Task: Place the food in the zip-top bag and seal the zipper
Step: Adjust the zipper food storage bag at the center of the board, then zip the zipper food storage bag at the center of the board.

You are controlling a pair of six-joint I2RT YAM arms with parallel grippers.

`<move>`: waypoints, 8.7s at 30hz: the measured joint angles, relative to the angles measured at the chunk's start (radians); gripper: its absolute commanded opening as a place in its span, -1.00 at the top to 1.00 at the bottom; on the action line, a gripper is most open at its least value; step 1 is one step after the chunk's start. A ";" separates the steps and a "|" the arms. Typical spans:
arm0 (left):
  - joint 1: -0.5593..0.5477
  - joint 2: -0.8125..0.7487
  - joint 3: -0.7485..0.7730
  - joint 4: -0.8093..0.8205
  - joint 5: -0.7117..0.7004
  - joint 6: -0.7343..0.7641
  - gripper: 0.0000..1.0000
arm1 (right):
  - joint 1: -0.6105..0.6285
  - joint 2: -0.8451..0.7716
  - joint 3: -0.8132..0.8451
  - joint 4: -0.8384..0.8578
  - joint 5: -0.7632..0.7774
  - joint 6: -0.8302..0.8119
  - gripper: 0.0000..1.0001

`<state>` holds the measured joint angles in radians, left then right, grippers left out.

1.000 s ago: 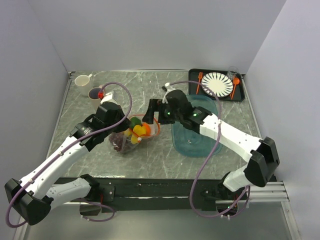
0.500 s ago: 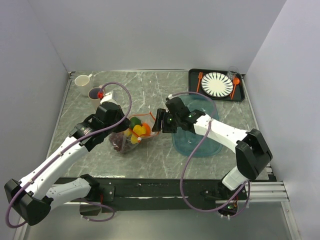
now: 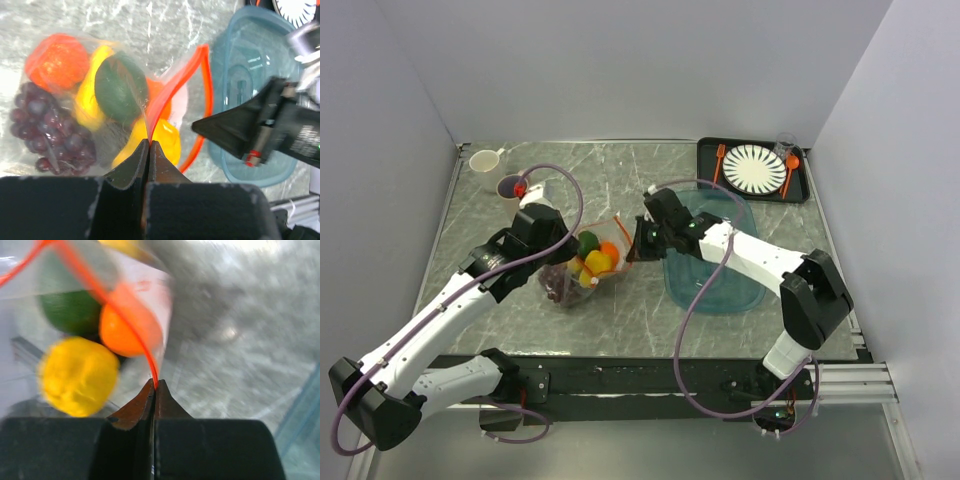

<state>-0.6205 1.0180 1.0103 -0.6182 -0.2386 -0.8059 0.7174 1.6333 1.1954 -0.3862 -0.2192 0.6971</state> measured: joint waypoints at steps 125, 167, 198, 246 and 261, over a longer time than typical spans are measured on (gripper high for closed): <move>0.055 -0.398 -0.758 0.559 0.364 -0.864 0.84 | 0.015 0.066 0.027 0.001 0.060 0.012 1.00; 0.055 -0.341 -0.757 0.615 0.393 -0.785 0.99 | 0.127 -0.202 -0.248 0.254 -0.183 0.266 -0.06; 0.055 -0.360 -0.734 0.613 0.389 -0.770 0.99 | 0.143 -0.154 -0.335 0.445 -0.249 0.387 0.35; 0.055 -0.440 -0.795 0.663 0.398 -0.859 0.98 | 0.128 -0.139 -0.338 0.525 -0.252 0.438 0.94; 0.056 -0.428 -0.795 0.668 0.400 -0.857 0.99 | 0.100 -0.139 -0.337 0.542 -0.277 0.472 0.95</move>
<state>-0.5648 0.5896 0.2157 0.0498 0.1616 -1.6627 0.8177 1.4944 0.8581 0.1558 -0.4961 1.1687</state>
